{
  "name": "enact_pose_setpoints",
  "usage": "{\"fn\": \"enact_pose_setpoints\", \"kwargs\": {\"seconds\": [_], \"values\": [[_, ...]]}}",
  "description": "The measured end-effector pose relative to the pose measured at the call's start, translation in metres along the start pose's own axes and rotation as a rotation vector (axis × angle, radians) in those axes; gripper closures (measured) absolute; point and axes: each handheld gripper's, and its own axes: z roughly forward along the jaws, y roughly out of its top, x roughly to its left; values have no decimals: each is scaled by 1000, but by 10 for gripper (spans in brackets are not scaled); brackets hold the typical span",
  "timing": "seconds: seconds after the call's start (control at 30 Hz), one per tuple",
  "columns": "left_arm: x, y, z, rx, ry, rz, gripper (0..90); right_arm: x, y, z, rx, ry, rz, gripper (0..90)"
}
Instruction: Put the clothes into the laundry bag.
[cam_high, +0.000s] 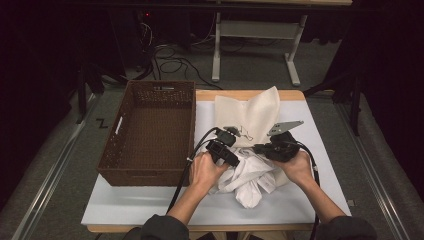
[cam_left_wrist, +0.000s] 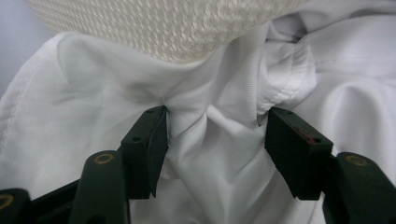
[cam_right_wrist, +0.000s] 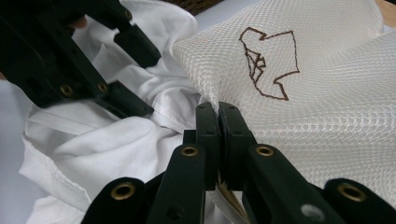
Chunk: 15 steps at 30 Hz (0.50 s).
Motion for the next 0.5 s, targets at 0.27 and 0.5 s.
{"fn": "enact_pose_setpoints", "kwargs": {"seconds": [0.27,0.5], "values": [[-5,-5,2,-84,-119,17,850,-1,2,2,-9,-1,-1,890],[-14,-2,-15,-191,-219,40,861,4,12,0,-25,-2,-10,890]]}}
